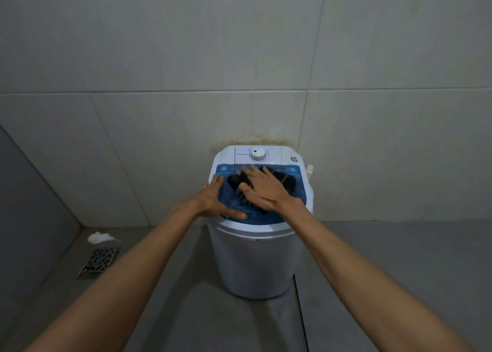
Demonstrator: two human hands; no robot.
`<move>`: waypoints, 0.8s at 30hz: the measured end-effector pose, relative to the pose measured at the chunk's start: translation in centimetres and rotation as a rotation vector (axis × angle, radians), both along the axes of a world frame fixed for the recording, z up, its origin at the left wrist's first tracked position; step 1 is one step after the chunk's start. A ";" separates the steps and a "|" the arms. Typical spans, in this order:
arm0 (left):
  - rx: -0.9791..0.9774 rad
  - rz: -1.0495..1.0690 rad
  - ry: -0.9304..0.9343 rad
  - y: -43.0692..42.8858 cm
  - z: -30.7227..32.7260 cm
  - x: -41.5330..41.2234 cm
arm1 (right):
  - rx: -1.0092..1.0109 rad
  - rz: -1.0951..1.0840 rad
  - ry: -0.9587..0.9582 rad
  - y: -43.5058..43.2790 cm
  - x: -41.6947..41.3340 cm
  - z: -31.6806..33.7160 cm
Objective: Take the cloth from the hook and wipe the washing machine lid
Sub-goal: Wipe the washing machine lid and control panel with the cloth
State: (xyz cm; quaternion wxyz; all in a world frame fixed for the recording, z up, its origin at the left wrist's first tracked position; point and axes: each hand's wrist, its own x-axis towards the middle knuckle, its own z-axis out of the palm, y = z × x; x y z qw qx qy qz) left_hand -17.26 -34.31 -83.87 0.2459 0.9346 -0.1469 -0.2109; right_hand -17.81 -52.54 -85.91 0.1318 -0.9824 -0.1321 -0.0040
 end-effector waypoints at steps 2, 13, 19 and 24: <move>0.010 -0.004 -0.002 0.1 -0.2 0.3 | 0.007 -0.012 -0.054 -0.9 -1.4 -0.4; -0.011 -0.048 -0.042 0.2 -0.8 0.7 | 0.049 -0.474 -0.235 -3.9 1.1 0.4; 0.001 -0.036 -0.017 0.2 -1.8 1.3 | 0.088 -0.400 -0.166 -6.6 6.8 0.8; -0.007 -0.027 -0.001 0.1 -1.9 1.3 | 0.070 -0.654 -0.136 -6.0 9.4 -0.8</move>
